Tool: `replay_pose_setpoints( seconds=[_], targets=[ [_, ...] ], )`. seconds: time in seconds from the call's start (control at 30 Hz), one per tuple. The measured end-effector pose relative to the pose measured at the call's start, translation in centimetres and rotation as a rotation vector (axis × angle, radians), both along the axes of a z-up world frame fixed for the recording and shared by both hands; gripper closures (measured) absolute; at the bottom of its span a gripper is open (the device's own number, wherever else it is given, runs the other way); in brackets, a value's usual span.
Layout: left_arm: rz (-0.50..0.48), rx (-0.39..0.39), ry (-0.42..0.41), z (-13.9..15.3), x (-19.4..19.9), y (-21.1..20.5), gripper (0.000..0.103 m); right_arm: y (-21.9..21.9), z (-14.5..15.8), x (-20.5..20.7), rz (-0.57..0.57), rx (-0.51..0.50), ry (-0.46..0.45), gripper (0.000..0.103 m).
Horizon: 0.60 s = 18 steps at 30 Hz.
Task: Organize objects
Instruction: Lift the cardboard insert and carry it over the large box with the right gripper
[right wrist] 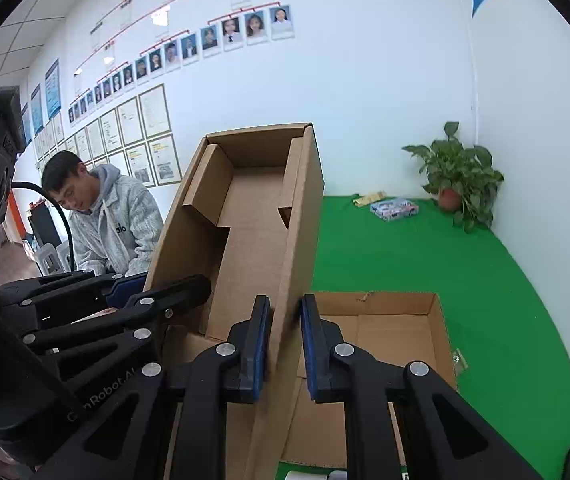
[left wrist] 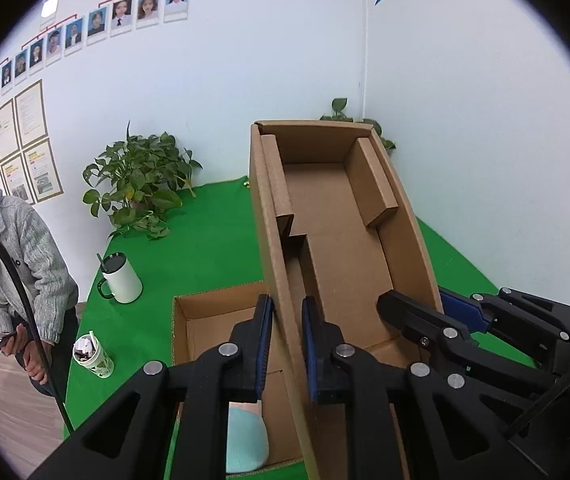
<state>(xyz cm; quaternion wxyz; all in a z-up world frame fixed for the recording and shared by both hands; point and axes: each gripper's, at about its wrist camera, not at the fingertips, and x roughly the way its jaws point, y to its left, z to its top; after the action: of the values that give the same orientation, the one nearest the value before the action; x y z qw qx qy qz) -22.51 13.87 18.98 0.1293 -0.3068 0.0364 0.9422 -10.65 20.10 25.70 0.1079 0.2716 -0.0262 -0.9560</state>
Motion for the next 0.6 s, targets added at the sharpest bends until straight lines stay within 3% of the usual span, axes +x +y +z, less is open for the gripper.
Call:
replay_pose_setpoints(
  seconds=[0.13, 0.33, 0.6],
  targets=[
    [0.01, -0.008, -0.07, -3.4, -3.2, -0.2, 0.089, 0.8, -3.2, -5.6, 0.009, -0.011, -0.064, 0.089],
    [0.053, -0.03, -0.208, -10.5, -7.2, -1.3, 0.09, 0.7, -10.8, -12.3, 0.044, -0.027, -0.18, 0.09],
    [0.096, -0.034, -0.375, -18.0, -10.6, -2.0, 0.09, 0.3, -21.8, -16.8, 0.059, -0.072, -0.276, 0.09]
  ],
)
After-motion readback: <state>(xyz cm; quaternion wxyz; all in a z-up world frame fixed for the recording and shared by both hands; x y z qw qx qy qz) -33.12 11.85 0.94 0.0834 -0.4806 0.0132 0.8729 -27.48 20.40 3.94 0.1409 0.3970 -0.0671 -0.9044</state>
